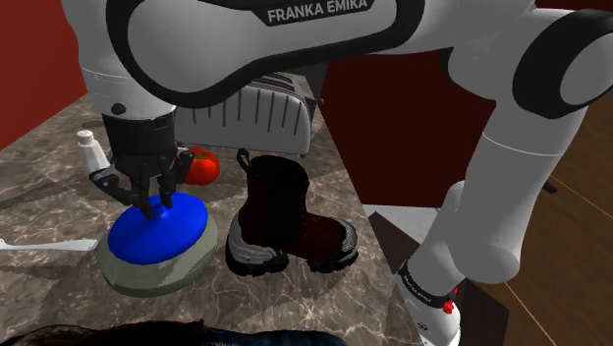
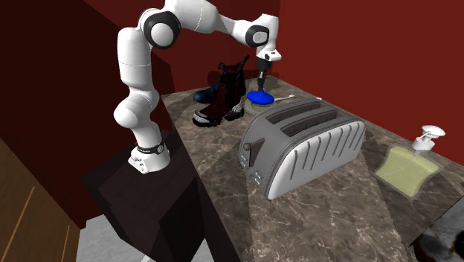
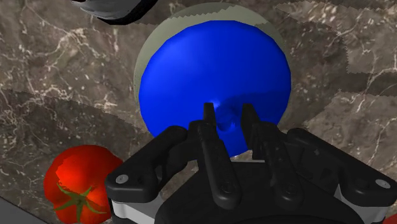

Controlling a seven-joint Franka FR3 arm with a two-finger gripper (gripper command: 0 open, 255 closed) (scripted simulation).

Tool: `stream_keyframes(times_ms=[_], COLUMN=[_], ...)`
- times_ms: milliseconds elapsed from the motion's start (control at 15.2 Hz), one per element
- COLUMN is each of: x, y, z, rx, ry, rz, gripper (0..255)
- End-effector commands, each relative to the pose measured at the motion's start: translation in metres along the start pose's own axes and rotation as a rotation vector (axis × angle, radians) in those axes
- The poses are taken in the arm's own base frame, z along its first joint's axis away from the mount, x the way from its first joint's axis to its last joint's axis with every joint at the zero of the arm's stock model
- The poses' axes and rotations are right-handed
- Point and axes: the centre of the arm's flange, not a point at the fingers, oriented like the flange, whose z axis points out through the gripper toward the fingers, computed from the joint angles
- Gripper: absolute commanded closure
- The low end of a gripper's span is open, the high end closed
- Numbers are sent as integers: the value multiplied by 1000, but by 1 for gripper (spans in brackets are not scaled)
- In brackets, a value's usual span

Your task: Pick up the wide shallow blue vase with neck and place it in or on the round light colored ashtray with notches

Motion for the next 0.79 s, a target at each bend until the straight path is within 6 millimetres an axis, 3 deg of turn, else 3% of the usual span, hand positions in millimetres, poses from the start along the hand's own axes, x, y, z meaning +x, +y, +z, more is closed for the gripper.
stream_keyframes(times_ms=[0,132,594,660,726], x=[0,0,0,1,1], y=[0,0,0,1,2], z=[10,20,20,20,19], rx=[1,1,1,1,1], ry=[1,1,1,1,1], rz=[0,0,0,0,0], gripper=[255,255,255,0,0])
